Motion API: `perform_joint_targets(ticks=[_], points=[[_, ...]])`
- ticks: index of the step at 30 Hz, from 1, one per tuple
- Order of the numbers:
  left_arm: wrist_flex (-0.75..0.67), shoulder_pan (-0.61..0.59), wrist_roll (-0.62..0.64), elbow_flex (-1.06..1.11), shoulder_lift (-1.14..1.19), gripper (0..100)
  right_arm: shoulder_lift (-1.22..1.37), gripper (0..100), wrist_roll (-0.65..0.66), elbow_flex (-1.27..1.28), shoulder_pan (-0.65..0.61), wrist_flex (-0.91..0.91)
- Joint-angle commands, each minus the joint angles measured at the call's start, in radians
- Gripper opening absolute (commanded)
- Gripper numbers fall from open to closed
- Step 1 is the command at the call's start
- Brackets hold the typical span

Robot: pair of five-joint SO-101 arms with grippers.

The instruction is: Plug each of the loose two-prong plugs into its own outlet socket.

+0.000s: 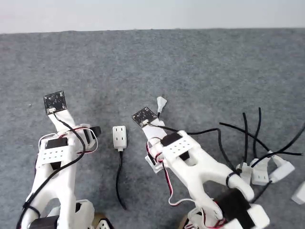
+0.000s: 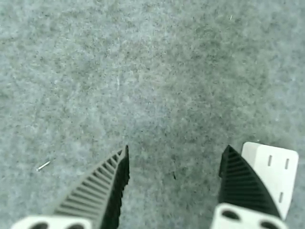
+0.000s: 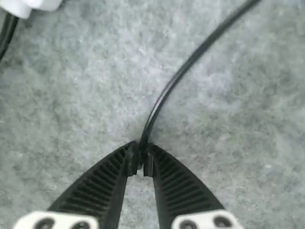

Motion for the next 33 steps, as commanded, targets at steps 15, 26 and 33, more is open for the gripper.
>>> perform_joint_targets(ticks=[15, 26, 33], points=[[-0.018, 0.005, -0.011, -0.051, -0.003, 29, -0.262, 0.9, 0.075, -0.055, 0.124, 0.196], [-0.018, 0.003, -0.02, -0.05, -0.003, 29, -0.575, 0.8, 0.255, -0.173, 0.209, 0.446], [-0.018, 0.003, -0.043, -0.05, -0.003, 29, -0.599, 0.8, 0.311, -0.503, 0.252, 0.67]])
